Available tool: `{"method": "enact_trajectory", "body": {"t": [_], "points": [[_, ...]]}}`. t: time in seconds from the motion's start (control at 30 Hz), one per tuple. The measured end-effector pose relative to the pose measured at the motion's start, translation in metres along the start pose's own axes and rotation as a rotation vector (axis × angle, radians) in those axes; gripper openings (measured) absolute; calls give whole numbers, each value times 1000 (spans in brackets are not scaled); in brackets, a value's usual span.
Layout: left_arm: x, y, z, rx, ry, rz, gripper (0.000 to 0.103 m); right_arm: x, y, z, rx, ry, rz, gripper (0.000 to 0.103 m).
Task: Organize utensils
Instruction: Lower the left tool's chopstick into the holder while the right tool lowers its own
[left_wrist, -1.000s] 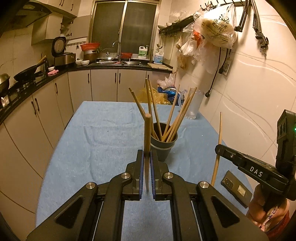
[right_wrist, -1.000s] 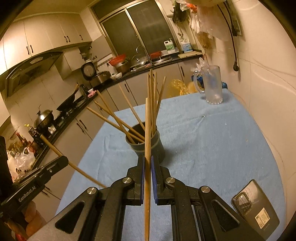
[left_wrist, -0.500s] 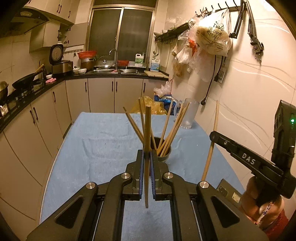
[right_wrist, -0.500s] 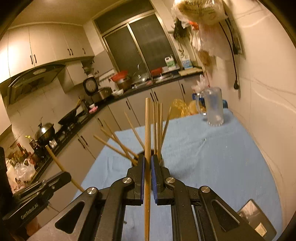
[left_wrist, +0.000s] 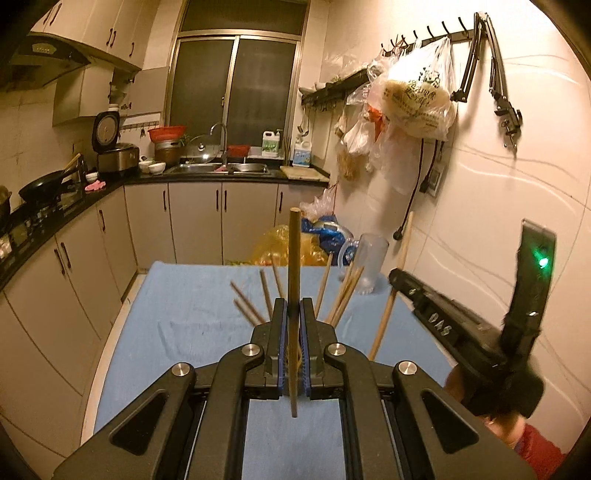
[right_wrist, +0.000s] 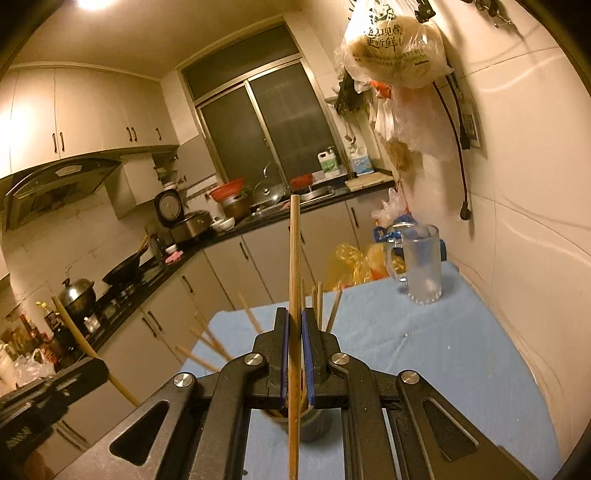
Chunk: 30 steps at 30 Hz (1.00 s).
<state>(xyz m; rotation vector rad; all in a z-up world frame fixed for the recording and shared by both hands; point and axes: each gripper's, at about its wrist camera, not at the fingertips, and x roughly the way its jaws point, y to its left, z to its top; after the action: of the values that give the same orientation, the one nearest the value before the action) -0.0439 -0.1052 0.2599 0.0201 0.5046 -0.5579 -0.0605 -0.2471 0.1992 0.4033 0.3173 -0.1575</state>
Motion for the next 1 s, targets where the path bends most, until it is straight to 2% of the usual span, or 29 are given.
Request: {"method": "enact_trajectory", "body": {"t": [0.27,0.47,0.6,0.73,1.0], "points": [[31,0,29,-10,-20,-6,6,34,6,16,-18,-33,-19,7],[66,9,36,-38,-13,-8,6,62,17,25,-52,-77,-37,7],[87,17,27,-53,14,-20,6,81,23,19,-89,-80,-45,7],[96,21,12,-46,36,-32,6,94,18,5,-106,-42,-38,7],[97,22,-14,-26,67,-28,6,80,5,-16,-122,0,-13,8]]}}
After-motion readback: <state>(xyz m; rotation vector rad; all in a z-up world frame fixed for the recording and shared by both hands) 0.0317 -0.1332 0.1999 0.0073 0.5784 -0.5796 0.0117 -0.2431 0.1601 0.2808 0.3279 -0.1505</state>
